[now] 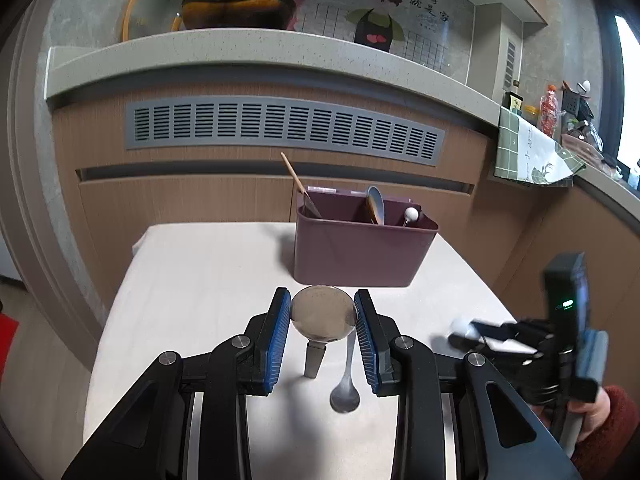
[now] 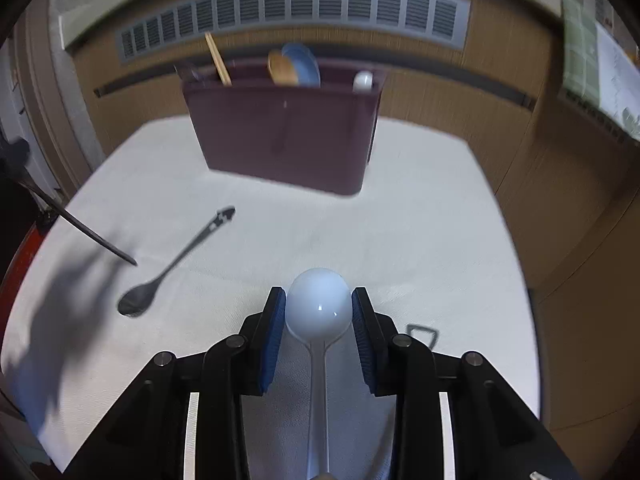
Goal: Organize utensils
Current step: 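Carry the brown and white spoons into the caddy and open both tools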
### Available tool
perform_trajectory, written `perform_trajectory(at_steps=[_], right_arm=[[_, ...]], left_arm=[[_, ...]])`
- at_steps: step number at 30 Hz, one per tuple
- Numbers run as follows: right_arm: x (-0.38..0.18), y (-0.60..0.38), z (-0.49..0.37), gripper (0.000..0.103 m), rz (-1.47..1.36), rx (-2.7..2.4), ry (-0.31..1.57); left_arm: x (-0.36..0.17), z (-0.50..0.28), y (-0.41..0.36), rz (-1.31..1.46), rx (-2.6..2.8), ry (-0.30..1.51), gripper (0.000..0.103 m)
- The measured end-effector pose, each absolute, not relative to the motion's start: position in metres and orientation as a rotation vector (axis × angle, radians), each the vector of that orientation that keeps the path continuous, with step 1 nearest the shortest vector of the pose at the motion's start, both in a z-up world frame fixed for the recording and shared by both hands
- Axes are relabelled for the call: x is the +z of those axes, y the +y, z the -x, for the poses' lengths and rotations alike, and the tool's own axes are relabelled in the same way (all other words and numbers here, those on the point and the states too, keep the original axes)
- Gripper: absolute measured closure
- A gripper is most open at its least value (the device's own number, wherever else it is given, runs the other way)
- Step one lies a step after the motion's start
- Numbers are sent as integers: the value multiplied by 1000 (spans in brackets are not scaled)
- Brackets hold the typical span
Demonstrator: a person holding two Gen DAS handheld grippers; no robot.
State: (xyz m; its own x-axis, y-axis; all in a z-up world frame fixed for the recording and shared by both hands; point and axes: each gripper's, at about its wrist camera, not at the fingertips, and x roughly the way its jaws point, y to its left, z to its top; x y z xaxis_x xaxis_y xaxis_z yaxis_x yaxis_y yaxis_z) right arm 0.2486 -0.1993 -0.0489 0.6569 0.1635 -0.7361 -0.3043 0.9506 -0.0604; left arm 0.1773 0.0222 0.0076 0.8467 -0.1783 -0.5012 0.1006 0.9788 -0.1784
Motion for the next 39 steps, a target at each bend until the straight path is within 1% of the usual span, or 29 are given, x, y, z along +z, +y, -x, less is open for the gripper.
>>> perform_trajectory(at_steps=[6, 9, 12, 13, 18, 20, 23, 29, 39], right_arm=[[-12, -204, -231, 73, 185, 254, 682], [5, -207, -230, 73, 160, 266, 631], [35, -205, -236, 73, 130, 279, 558], [50, -207, -239, 73, 126, 275, 512], [159, -212, -244, 73, 64, 254, 212], [185, -209, -250, 73, 69, 244, 153], [210, -206, -265, 73, 30, 251, 118], [213, -204, -297, 73, -15, 284, 133], [159, -179, -364, 72, -55, 323, 239]], left_arm=[[15, -172, 20, 150, -160, 536, 70], [28, -171, 21, 149, -174, 514, 70], [58, -178, 27, 164, -204, 465, 70], [78, -183, 30, 168, -217, 432, 70], [158, -203, 46, 196, -275, 298, 70], [185, -213, 51, 203, -275, 241, 70], [201, -225, 53, 190, -268, 203, 70], [199, -261, 53, 179, -292, 238, 70], [150, -328, 58, 286, -366, 356, 70]])
